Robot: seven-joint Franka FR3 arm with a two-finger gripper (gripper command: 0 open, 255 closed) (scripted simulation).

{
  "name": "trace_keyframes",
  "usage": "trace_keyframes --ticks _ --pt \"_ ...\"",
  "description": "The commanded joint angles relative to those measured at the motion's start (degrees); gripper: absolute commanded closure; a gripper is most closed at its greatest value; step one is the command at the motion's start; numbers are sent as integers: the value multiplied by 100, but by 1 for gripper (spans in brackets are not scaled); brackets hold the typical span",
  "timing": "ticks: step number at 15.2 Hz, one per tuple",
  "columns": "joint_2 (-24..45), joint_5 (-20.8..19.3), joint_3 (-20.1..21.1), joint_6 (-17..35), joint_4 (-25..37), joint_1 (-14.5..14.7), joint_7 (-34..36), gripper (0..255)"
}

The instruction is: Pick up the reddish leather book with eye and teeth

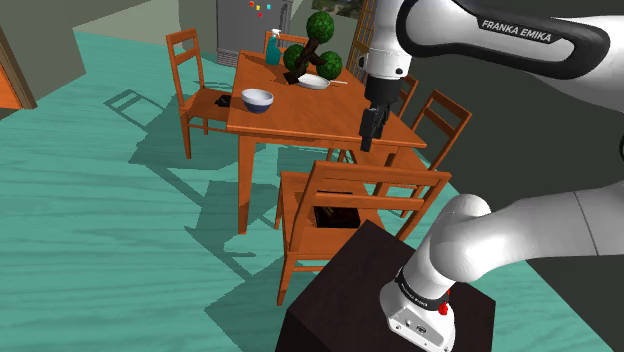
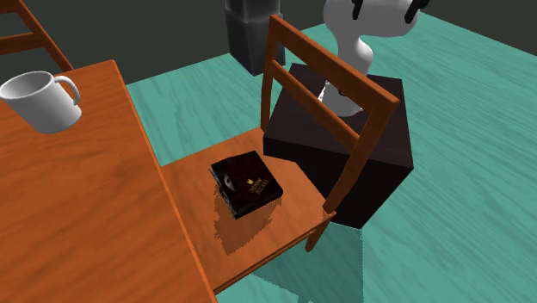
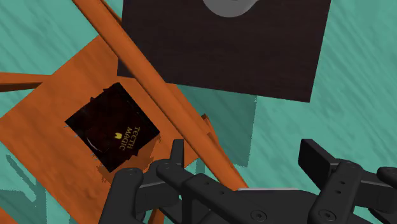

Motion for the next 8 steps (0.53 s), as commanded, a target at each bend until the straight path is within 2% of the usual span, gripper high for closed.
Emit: trace_keyframes --ticks 1,8 --pt "0 0 0 0 0 0 0 0" --pt "652 -111 -369 1360 -560 -449 393 0"
